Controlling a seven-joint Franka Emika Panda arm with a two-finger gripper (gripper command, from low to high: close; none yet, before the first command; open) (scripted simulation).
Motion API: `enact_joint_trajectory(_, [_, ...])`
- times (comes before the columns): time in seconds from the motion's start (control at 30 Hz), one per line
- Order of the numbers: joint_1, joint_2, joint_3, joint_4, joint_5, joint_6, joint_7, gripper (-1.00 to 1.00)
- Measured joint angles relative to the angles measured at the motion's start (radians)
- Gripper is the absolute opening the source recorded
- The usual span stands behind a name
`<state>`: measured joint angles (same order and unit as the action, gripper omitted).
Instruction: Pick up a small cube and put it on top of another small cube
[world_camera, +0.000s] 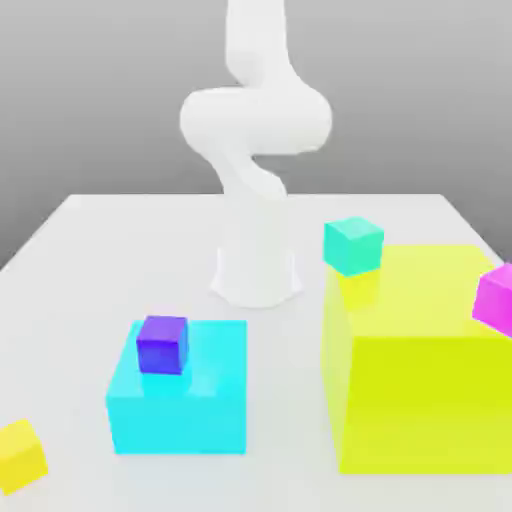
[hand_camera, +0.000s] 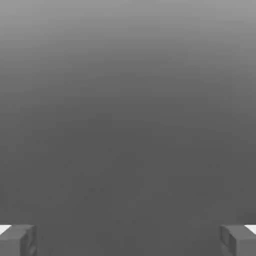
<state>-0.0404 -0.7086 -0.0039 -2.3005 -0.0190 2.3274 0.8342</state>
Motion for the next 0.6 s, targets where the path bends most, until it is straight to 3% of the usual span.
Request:
enact_joint_trajectory(0.33, [-0.139,0.369,-0.053,-0.002,-0.06,0.11,0.125,0.0])
enact_joint_trajectory(0.6, [-0.233,0.659,-0.13,-0.004,-0.039,0.198,0.175,0.0])
